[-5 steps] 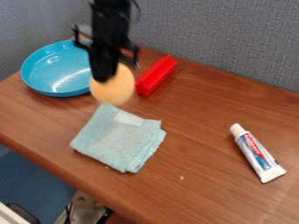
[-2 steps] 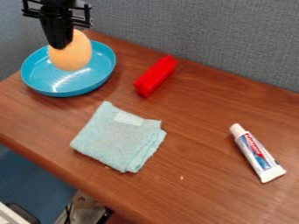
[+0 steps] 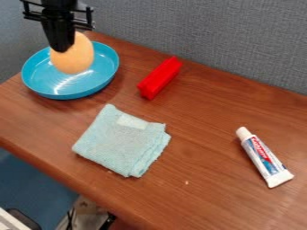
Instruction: Put the yellow ball on the blue plate
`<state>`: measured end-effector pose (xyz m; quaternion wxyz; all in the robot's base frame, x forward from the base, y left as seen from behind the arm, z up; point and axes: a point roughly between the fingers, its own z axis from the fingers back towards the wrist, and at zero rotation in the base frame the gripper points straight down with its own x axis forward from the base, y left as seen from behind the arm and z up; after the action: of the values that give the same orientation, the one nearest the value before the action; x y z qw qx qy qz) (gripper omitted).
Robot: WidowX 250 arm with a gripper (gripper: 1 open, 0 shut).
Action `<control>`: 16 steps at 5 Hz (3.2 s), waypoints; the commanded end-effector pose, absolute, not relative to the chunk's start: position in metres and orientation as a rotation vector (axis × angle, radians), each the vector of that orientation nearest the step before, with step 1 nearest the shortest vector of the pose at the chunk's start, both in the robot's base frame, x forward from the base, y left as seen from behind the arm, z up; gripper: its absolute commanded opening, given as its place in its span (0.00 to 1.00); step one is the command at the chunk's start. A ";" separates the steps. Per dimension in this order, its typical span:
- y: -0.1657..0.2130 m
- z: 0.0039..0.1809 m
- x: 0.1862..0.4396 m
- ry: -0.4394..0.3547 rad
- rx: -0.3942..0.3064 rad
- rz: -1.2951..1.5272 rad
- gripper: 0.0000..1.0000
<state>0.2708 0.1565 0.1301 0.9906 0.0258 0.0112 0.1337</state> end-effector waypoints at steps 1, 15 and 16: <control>0.169 0.132 0.271 0.001 0.074 0.291 0.00; 0.196 0.097 0.287 0.021 0.097 0.328 1.00; 0.195 0.100 0.288 0.021 0.084 0.322 1.00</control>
<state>0.2839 0.1895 0.0867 0.9867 0.0333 0.0305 0.1562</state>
